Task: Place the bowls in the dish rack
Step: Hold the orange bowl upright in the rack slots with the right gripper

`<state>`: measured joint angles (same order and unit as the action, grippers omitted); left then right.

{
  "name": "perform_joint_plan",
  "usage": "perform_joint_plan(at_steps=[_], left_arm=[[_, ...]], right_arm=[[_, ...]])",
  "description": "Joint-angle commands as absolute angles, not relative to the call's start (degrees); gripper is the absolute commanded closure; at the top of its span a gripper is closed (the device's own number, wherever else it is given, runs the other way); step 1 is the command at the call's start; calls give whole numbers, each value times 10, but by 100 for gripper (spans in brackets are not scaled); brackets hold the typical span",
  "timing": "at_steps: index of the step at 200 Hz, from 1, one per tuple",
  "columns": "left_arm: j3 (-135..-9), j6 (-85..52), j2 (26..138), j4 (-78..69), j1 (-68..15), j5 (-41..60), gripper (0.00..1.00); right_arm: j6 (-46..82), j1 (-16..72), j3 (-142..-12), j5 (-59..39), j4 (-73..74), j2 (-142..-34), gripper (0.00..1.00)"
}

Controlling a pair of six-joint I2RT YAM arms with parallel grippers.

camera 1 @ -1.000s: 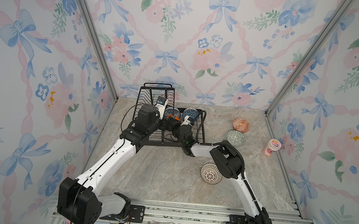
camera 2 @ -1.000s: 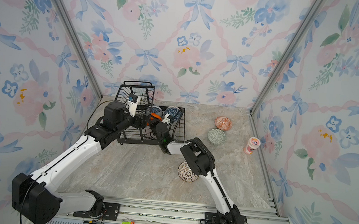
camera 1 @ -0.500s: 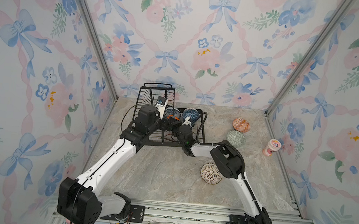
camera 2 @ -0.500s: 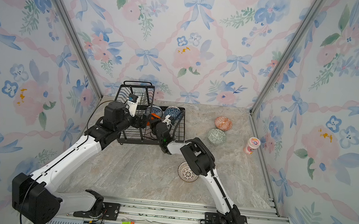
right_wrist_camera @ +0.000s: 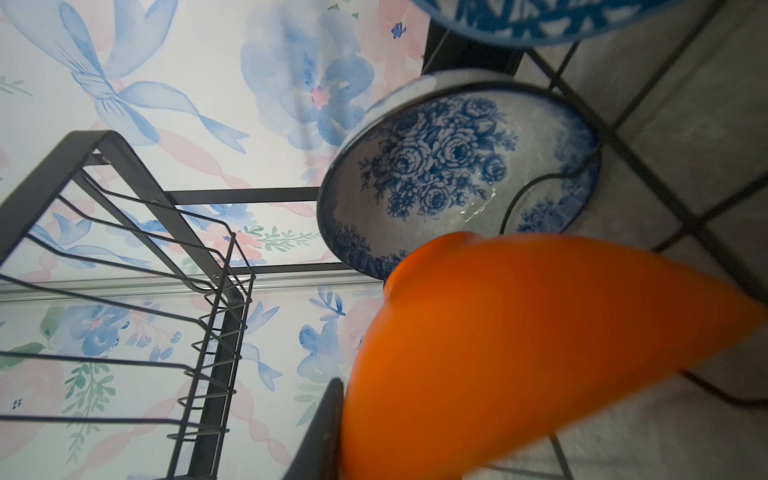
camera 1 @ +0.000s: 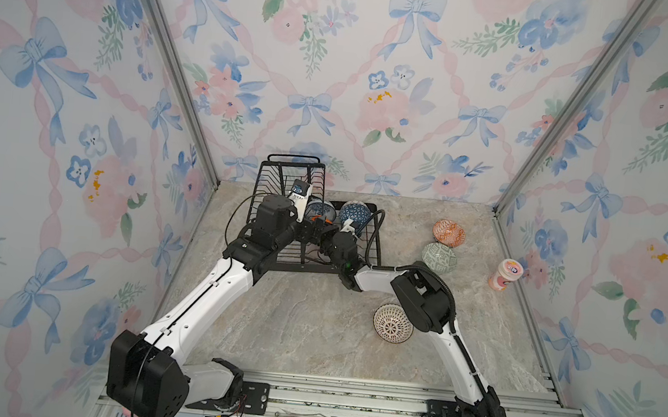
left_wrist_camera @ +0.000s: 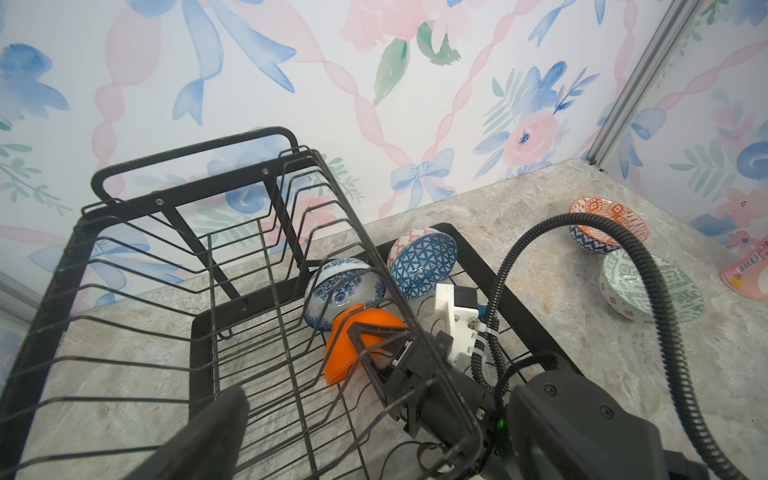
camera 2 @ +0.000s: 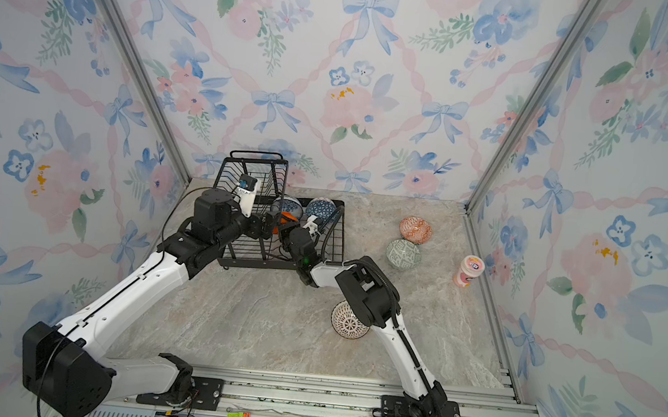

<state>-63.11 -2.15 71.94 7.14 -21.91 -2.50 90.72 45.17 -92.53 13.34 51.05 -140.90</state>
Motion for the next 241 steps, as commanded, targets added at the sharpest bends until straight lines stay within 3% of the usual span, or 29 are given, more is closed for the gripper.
perform_joint_plan(at_steps=[1,241], left_arm=[[-619,-29,712,83,-216,-26,2],[-618,-29,709,83,-215,-25,2]], right_arm=[[904,449,-906,137,451,-1410,77],[874,435,-886,128,474,-1368,43]])
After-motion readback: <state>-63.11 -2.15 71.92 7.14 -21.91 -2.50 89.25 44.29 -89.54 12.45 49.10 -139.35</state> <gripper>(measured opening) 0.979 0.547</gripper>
